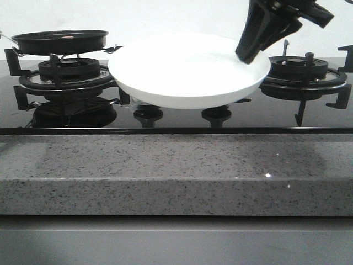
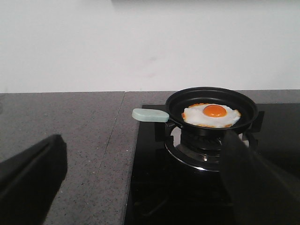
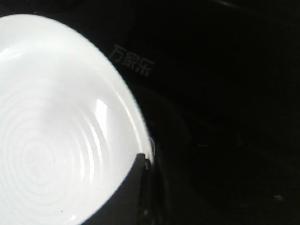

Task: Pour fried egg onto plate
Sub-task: 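Grasp the pale green pan handle with the left gripper and lift the pan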

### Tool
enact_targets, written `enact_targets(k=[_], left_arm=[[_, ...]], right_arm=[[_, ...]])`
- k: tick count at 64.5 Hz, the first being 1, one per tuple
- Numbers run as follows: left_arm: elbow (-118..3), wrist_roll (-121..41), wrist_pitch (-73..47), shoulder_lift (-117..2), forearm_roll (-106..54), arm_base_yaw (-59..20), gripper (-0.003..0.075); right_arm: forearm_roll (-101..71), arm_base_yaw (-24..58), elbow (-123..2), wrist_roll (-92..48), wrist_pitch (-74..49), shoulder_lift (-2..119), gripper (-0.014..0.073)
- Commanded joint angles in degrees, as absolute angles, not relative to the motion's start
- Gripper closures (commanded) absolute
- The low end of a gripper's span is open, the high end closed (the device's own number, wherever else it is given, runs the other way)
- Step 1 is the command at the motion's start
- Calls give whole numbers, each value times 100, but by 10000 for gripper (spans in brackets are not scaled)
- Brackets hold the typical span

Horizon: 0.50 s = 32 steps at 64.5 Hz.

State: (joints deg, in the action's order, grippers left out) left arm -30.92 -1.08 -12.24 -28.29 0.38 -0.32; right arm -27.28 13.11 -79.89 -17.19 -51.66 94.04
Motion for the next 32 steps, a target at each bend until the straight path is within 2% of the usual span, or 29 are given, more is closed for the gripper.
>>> enact_targets(k=[1, 20, 32], left_arm=[[-3306, -93, -766, -2884, 0, -35, 71], [-3306, -93, -754, -2884, 0, -35, 71], [-3358, -53, -888, -3016, -1115, 2, 71]], right_arm=[[-2993, 1312, -8077, -1805, -4817, 9093, 652], [-3000, 1312, -8077, -1805, -4877, 9093, 652], [-3000, 1312, -8077, -1805, -4876, 9099, 652]])
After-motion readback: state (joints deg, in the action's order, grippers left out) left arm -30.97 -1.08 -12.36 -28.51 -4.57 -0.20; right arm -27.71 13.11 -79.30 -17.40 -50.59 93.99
